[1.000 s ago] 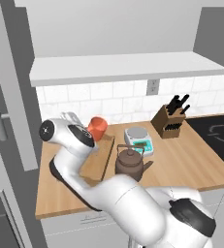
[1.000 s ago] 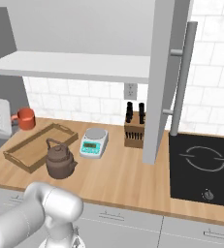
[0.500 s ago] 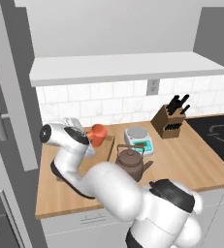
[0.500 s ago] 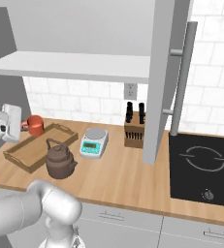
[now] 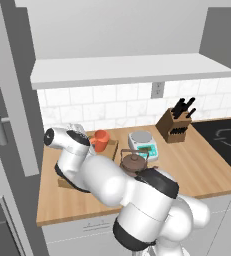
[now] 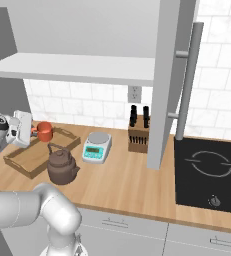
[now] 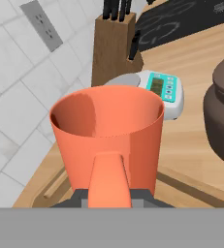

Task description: Pick the kettle from the counter and place it on the tray. Then pick the mug from the cabinet and place it on the tray. Then close the cabinet doors.

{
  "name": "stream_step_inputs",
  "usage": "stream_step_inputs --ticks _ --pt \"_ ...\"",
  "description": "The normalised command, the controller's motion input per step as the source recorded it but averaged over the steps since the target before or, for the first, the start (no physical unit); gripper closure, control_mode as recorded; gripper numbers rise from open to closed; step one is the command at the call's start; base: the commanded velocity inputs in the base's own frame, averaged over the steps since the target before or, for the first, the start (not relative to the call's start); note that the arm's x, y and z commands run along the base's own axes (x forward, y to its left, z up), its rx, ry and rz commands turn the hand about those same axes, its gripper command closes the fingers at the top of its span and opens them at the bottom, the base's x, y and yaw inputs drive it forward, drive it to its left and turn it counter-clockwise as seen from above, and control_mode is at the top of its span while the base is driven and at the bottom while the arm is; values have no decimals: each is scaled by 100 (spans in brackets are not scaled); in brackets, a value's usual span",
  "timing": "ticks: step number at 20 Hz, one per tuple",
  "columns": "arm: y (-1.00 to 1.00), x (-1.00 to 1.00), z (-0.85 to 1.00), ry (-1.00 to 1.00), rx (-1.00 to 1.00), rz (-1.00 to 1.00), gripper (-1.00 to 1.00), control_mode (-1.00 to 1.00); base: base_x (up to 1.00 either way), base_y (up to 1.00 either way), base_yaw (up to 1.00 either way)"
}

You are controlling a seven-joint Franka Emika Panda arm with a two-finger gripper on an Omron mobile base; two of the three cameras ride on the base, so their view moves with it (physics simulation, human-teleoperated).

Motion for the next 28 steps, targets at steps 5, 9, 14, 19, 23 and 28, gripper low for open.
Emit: stream_step_inputs --ticks 5,9,14,19,23,28 --pt "0 35 -31 4 -3 0 100 -100 0 0 0" --pt "0 27 -35 0 0 0 100 -100 0 0 0" --pt "0 31 -35 0 0 0 100 -100 0 0 0" --pt "-5 34 -35 0 0 0 100 -100 0 0 0" --pt "-3 28 -33 2 0 0 100 -100 0 0 0" --pt "0 25 -26 4 0 0 100 -100 0 0 0"
